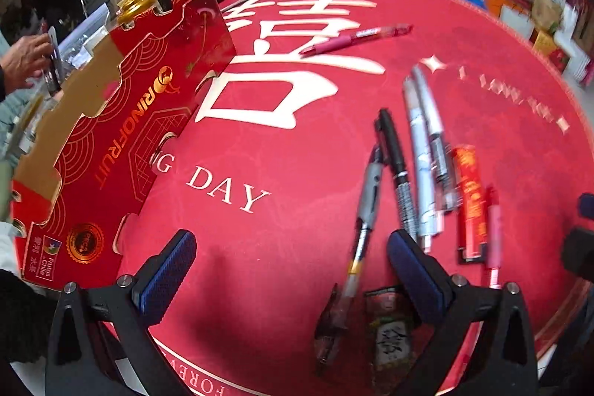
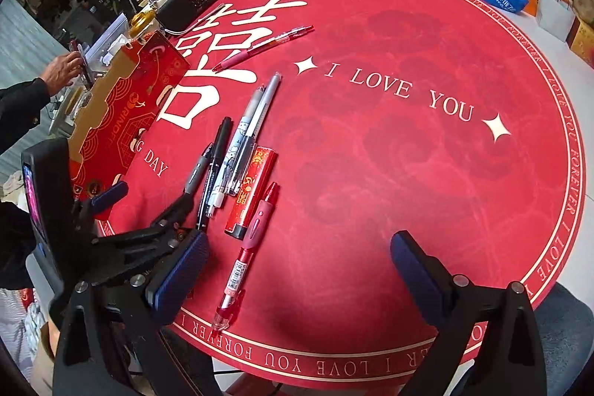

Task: Organize rigid objects
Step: 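Move both tools back over the pens on the mat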

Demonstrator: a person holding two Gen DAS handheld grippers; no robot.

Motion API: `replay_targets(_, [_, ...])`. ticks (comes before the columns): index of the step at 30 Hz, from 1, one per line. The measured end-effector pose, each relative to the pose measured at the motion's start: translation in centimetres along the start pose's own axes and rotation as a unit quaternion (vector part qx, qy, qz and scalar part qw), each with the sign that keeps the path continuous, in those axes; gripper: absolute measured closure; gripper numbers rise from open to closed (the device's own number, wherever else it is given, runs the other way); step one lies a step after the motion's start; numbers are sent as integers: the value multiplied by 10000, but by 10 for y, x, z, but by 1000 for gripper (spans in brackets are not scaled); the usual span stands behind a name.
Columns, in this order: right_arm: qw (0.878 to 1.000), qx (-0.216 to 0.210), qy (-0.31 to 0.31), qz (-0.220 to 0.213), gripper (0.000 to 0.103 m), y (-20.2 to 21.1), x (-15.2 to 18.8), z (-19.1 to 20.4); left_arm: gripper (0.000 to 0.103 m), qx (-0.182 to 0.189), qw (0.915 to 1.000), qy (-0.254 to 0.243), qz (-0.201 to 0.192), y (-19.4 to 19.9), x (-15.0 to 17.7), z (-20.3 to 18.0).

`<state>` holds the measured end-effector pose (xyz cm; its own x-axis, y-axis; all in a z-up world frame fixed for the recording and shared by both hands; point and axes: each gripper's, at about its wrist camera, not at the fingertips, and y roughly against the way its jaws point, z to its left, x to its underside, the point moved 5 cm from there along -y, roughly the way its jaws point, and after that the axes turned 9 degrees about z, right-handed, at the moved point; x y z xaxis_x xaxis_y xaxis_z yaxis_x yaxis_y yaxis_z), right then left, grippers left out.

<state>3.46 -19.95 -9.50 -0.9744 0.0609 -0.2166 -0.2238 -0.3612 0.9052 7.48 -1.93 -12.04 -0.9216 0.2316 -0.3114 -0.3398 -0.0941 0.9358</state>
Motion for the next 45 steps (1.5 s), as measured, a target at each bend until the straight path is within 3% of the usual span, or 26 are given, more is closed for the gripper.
replay_targets(5, [9997, 151, 149, 75, 4, -2, 3, 1, 0, -335, 9986, 396, -59, -8, -2, 24])
replay_targets(9, [9979, 421, 391, 293, 4, -18, 10, 14, 0, -148, 9979, 630, -32, -17, -9, 37])
replay_targets(13, [9942, 834, 586, 336, 4, -37, 17, 32, 0, -367, 9978, 522, -184, -15, -9, 31])
replay_targets(17, [9856, 1451, 834, 240, 4, -50, 25, 45, 0, -683, 9970, 79, -363, 0, 1, 19])
replay_targets(20, [9813, 1561, 1123, 91, 9, -50, 29, 51, 0, -946, 9939, -249, -514, 0, -4, 15])
replay_targets(23, [9809, 1533, 1194, 126, 21, -45, 28, 48, 0, -1181, 9918, 114, -474, -2, -4, 29])
replay_targets(25, [9812, 1561, 1132, 99, 37, -40, 25, 39, 0, -1026, 9929, 474, -372, -5, -3, 41])
replay_targets(29, [9831, 1610, 871, 64, 53, -32, 17, 20, 0, -656, 9952, 650, -315, -6, 0, 39])
replay_targets(38, [9822, 1655, 880, 105, 53, -31, 17, 21, 0, -337, 9954, 546, -716, -5, -1, 19])
replay_targets(43, [9816, 1620, 1002, 141, 52, -34, 15, 22, 0, 639, 9933, 869, -426, -19, -1, 36])
replay_targets(45, [9816, 1612, 1016, 134, 52, -33, 15, 22, 0, 746, 9940, 735, -314, -18, 1, 35])
